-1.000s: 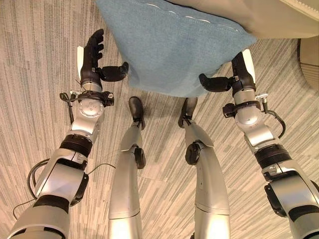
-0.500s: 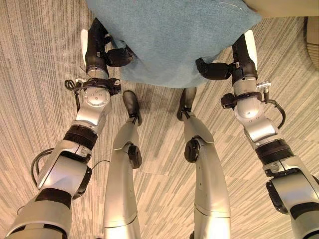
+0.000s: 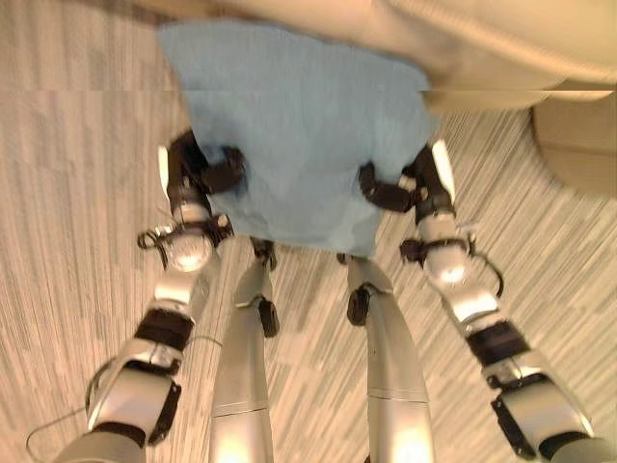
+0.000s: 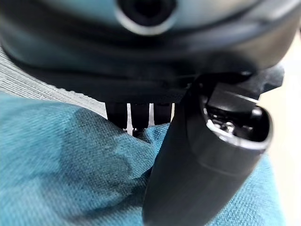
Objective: Pick up all the scattered cushions and arrange them neatly on the sofa.
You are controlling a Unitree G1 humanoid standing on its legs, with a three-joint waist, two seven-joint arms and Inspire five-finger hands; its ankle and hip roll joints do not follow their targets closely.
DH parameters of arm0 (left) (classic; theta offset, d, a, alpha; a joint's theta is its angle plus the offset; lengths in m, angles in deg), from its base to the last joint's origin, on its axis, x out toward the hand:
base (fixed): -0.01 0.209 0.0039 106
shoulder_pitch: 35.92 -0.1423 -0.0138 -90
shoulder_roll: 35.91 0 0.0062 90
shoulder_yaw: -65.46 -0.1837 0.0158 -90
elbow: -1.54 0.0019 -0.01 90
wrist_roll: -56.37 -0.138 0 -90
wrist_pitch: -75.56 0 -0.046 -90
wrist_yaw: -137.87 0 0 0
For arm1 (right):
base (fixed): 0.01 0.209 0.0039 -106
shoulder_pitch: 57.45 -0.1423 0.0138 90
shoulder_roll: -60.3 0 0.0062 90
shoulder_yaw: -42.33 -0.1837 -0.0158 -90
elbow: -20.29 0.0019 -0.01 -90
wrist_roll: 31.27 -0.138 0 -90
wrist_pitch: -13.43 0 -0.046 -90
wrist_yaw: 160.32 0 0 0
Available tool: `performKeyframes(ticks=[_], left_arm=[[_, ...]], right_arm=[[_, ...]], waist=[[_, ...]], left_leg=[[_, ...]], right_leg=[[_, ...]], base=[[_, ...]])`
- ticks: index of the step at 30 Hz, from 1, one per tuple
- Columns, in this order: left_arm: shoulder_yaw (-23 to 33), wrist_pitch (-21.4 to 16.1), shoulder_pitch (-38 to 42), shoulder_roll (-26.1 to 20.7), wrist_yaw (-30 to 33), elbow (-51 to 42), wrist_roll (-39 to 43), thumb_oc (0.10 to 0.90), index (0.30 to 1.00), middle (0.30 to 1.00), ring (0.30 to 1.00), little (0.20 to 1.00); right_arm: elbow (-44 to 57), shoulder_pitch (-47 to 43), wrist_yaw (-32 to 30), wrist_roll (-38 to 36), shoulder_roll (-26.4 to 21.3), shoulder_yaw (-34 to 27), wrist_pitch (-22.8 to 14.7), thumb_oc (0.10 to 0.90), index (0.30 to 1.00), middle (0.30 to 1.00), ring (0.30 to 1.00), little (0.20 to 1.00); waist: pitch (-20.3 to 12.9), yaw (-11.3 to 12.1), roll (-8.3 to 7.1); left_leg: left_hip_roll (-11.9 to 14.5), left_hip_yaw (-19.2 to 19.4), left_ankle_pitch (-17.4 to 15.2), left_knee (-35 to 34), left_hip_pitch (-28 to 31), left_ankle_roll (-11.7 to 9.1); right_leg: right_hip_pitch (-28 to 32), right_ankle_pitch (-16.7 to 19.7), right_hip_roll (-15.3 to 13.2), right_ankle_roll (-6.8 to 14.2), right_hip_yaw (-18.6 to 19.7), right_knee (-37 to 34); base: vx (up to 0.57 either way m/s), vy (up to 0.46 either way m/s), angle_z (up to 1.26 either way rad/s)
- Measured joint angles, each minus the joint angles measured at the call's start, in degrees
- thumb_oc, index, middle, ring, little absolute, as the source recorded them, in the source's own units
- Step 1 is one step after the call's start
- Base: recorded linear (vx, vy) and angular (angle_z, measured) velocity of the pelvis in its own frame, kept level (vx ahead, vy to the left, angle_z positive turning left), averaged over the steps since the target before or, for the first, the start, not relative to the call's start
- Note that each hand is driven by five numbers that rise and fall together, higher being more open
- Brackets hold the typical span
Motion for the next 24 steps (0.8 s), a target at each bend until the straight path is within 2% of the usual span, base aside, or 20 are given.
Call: performKeyframes(ticks=[3,5,10,16,17,20,21,23,24], left_arm=[[0.32,-0.44,-3.77,2.6,-0.09,-1.57,1.57,0.4,0.3,0.3,0.3,0.3],[-0.28,-0.69,-10.9,3.39,-2.94,-3.38,3.32,0.4,0.3,0.3,0.3,0.3],[-1.36,-0.7,-22.31,2.2,-6.79,-8.49,4.33,0.4,0.3,0.3,0.3,0.3],[-1.79,-0.68,-28.67,1.94,-8.82,-9.69,4.35,0.4,0.3,0.3,0.3,0.3],[-1.62,-0.68,-29.74,1.84,-9.02,-9.73,4.32,0.4,0.3,0.3,0.3,0.3],[-1.63,-0.68,-32.13,2.2,-9.21,-10.25,4.29,0.4,0.3,0.3,0.3,0.3],[-1.23,-0.68,-33.45,2.95,-9.85,-10.28,4.28,0.4,0.3,0.3,0.3,0.3],[-1.45,-0.68,-34.84,3.91,-10.24,-10.32,4.27,0.4,0.3,0.3,0.3,0.3],[-1.6,-0.68,-36.56,4.67,-10.47,-10.43,4.25,0.4,0.3,0.3,0.3,0.3]], right_arm=[[1.85,4.15,0.01,-1.52,1.52,-1.37,-0.03,0.4,0.3,0.3,0.3,0.3],[4.23,10.17,0.77,-1.8,1.14,-1.5,-0.55,0.4,0.3,0.3,0.3,0.3],[10.11,21.63,3.42,-1.79,-0.48,-1.97,-1.0,0.4,0.3,0.3,0.3,0.3],[10.36,26.51,5.94,-1.73,-0.44,-2.58,-1.18,0.4,0.3,0.3,0.3,0.3],[10.38,26.69,6.64,-1.69,-0.44,-2.62,-1.18,0.4,0.3,0.3,0.3,0.3],[10.45,27.96,7.53,-1.69,-0.35,-2.67,-1.25,0.4,0.3,0.3,0.3,0.3],[10.46,28.64,8.23,-1.69,-0.47,-2.87,-1.26,0.4,0.3,0.3,0.3,0.3],[10.47,30.04,8.71,-1.69,-0.48,-3.48,-1.26,0.4,0.3,0.3,0.3,0.3],[10.47,31.15,9.02,-1.68,-0.49,-3.57,-1.26,0.4,0.3,0.3,0.3,0.3]], waist=[[0.07,0.08,-0.12],[0.06,0.21,-0.16],[-0.84,1.16,-0.37],[-1.65,1.39,-0.34],[-2.11,1.49,-0.22],[-5.5,1.6,0.06],[-7.39,2.23,0.62],[-8.32,2.83,1.17],[-9.86,3.2,1.86]], left_leg=[[-0.19,-0.75,0.88,-2.4,6.48,-0.41],[-0.25,-1.1,1.39,-6.71,17.45,-1.16],[0.07,-1.48,2.6,-15.66,35.48,-2.02],[0.97,-2.24,2.7,-20.68,52.32,-2.26],[1.44,-2.28,2.66,-22.54,56.7,-2.47],[1.98,-2.54,2.53,-24.28,59.8,-2.95],[2.22,-2.65,2.46,-25.46,61.15,-3.26],[2.48,-2.89,2.77,-26.27,63.29,-3.66],[2.64,-3.53,2.81,-26.85,63.91,-3.76]], right_leg=[[6.35,0.14,0.04,-0.22,-0.9,-1.42],[16.73,-0.57,0.07,-0.07,-2.39,-3.61],[33.2,-1.81,1.32,-0.1,-3.48,-8.88],[50.93,-2.52,2.96,0.31,-5.47,-14.42],[55.74,-2.53,3.7,0.32,-5.9,-16.79],[59.24,-2.58,4.69,0.34,-6.05,-19.32],[60.69,-2.54,5.17,0.23,-6.25,-20.26],[63.49,-2.19,5.76,0.15,-6.49,-22.27],[64.96,-2.05,6.1,-0.07,-7.44,-23.5]], base=[[0.0,-0.081,0.08],[-0.03,-0.094,0.06],[0.03,-0.054,0.0],[0.11,-0.067,0.07],[0.09,-0.052,0.03],[0.09,-0.049,0.02],[0.09,-0.051,0.04],[0.09,-0.034,0.11],[0.08,-0.013,0.29]])
